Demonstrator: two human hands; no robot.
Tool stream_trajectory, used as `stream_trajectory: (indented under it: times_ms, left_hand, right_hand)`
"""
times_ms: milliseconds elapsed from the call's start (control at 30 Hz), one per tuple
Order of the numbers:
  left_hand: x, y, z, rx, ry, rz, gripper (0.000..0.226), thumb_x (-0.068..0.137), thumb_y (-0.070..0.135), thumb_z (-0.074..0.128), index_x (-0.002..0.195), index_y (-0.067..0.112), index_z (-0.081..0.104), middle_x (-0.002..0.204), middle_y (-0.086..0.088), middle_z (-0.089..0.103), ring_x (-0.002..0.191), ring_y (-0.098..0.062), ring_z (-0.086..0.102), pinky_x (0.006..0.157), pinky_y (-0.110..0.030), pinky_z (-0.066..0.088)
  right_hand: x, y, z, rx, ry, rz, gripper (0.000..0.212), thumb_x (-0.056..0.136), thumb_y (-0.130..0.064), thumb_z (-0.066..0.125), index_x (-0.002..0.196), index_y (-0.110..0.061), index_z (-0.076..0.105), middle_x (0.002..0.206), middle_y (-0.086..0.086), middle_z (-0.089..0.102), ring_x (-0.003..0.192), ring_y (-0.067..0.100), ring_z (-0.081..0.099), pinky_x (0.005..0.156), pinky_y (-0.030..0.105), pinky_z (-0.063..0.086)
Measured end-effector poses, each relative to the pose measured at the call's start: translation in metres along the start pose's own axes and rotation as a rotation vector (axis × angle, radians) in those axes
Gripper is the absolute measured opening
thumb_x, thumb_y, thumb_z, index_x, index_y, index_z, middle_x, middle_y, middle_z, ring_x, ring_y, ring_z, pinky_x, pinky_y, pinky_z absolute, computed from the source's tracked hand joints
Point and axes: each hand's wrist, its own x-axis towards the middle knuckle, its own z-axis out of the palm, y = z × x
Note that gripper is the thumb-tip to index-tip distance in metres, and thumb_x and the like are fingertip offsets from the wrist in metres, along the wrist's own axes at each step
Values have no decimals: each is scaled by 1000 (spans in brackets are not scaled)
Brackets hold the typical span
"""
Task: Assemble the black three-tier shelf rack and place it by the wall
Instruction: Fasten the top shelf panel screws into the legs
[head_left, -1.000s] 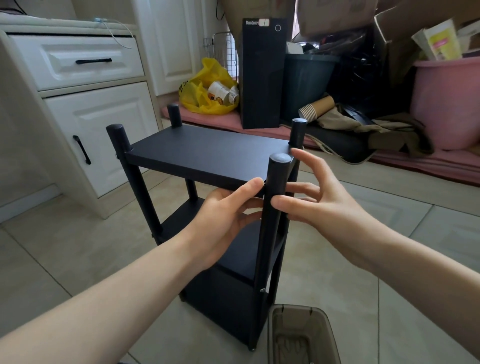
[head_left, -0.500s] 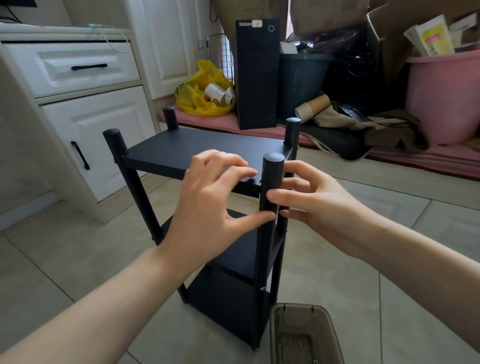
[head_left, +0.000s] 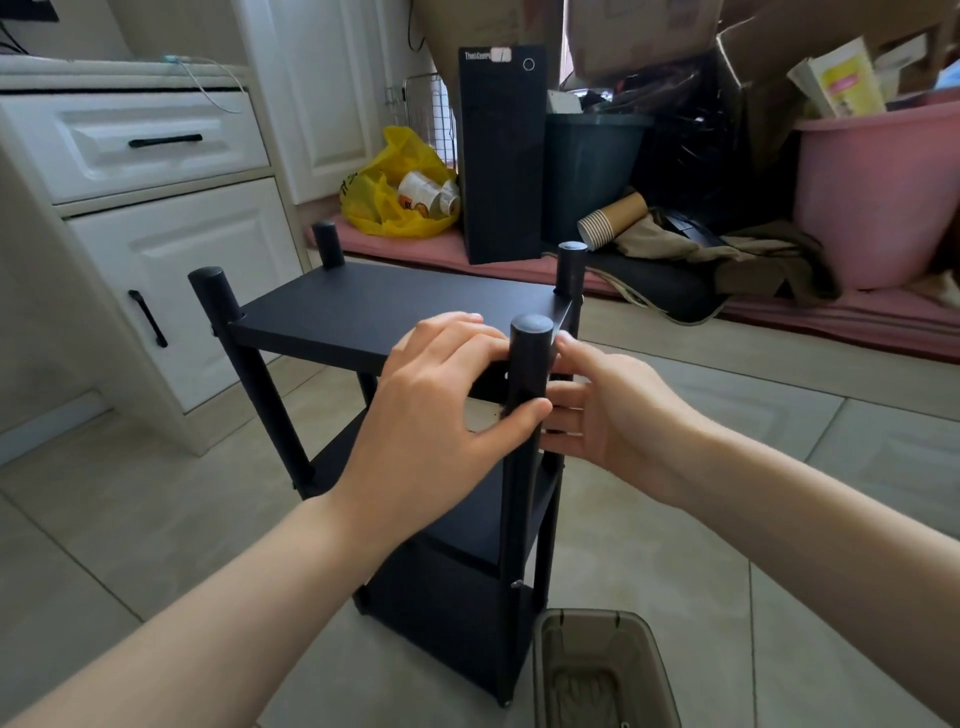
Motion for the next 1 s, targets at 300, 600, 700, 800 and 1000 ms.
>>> stream_trajectory:
  times_ms: [300,600,700,800,1000]
  left_hand:
    - [1,5,-5,2,-107,-9,48,95,41,58,131,10,63,137,-5,64,141,-17,47,127,-42,13]
    - [2,1,-8,143,-138,-21,62,92,62,39,138,26,61,143,7,60,143,-15,44,124,-61,6]
    - [1,0,-7,116,-131,-32,59,92,63,40,135,30,64,140,10,61,141,-14,46,123,-62,10]
    - [-1,1,-6,105,-107,-33,56,92,62,43,133,30,66,138,9,63,139,-15,49,122,-63,13]
    - [-4,-2,-1,126,-58,2,53,94,56,47,128,23,69,135,4,66,136,-20,53,118,-64,23]
  right_hand:
    - [8,-9,2,-61,-109,1,46,95,-38,58,126,-5,62,107,16,74,90,25,72,77,33,56]
    - [6,-8,1,-14,-131,-12,48,97,-32,55,136,-3,51,108,17,74,102,33,72,76,35,60]
    - [4,-8,-1,-10,-144,-7,45,98,-30,54,135,-4,52,109,18,73,98,31,73,76,35,60]
    - [1,-8,-5,-12,-154,-20,35,99,-26,54,126,-5,62,107,16,74,85,24,73,69,32,59]
    - [-7,-1,-23,-159,-120,-54,26,102,-20,51,114,-6,68,103,10,76,96,24,74,91,41,57]
